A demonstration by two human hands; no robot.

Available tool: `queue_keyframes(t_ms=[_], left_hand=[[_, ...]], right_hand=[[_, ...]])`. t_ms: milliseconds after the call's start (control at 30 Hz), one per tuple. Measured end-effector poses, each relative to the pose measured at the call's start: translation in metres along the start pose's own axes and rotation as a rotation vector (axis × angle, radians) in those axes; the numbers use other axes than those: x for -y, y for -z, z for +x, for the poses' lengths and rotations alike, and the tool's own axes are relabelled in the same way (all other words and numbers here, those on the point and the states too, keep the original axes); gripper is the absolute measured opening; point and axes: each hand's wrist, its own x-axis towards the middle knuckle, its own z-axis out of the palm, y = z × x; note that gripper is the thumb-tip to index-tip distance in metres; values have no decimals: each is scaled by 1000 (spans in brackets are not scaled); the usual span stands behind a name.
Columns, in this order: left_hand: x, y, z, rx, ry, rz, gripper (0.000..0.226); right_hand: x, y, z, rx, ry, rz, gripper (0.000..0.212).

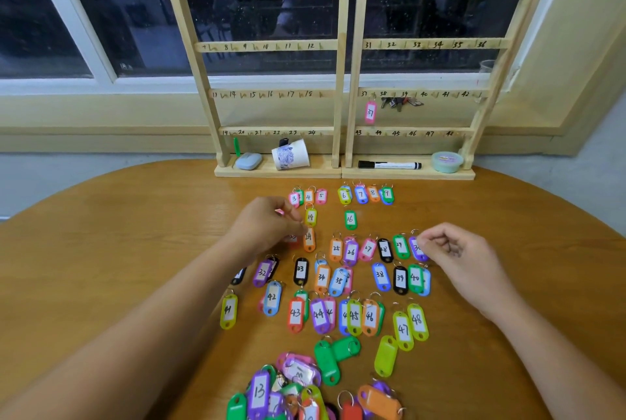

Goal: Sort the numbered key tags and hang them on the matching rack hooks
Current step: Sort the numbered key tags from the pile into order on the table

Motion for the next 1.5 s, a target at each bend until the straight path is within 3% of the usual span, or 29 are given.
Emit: queue_keyframes(t_ms=[267, 700, 933, 1133, 1500], left_hand=[[-3, 23, -13, 89, -3, -154, 22], [13, 2, -31, 177, -30, 87, 25], [5, 15, -23, 119, -45, -6, 24], [-6, 10, -4, 30, -48, 173, 25], [-7, 6, -9, -41, -89, 230, 25]], right_hand=[[-3, 0, 1, 11, 8, 3, 10], [-8, -1, 3, 17, 24, 30, 14], [-7, -1, 3, 21, 22, 20, 16], [-5, -1, 2, 16, 8, 24, 12], [-5, 0, 3, 23, 22, 26, 13]])
